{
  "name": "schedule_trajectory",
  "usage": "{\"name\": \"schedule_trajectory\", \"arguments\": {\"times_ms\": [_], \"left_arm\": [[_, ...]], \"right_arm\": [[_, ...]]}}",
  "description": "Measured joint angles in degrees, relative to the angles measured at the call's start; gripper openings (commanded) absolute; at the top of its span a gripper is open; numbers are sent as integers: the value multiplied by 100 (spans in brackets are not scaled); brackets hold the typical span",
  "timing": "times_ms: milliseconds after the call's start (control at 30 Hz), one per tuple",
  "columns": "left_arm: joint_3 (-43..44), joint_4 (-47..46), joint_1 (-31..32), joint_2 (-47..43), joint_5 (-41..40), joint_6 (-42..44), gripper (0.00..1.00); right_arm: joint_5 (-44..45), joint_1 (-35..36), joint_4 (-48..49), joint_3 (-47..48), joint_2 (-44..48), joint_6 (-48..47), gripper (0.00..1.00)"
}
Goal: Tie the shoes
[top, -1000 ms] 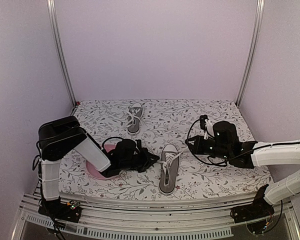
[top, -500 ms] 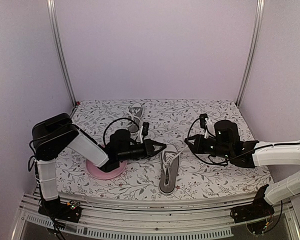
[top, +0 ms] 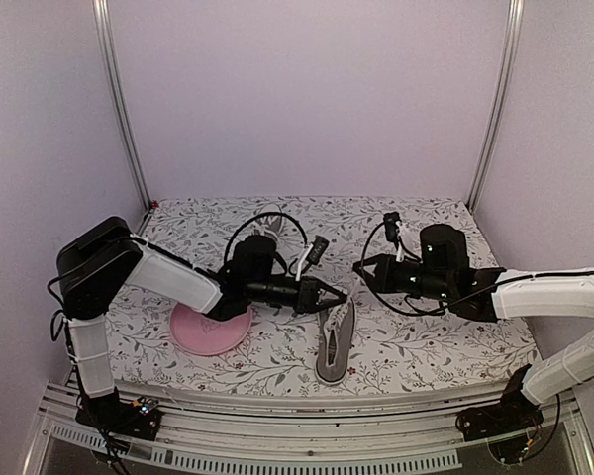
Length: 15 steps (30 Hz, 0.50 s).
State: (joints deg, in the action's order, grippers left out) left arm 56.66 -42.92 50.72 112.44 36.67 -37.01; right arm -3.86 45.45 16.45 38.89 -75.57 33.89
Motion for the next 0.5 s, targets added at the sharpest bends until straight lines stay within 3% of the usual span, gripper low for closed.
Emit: {"name": "schedule_trajectory", "arguments": {"times_ms": [300, 500], "left_arm": [[166, 813, 0, -2, -138, 538, 1], [297, 949, 2, -2, -116, 680, 7]], "right_arm": [[-317, -11, 149, 133, -138, -85, 2], [-415, -15, 173, 216, -245, -116, 2]]}}
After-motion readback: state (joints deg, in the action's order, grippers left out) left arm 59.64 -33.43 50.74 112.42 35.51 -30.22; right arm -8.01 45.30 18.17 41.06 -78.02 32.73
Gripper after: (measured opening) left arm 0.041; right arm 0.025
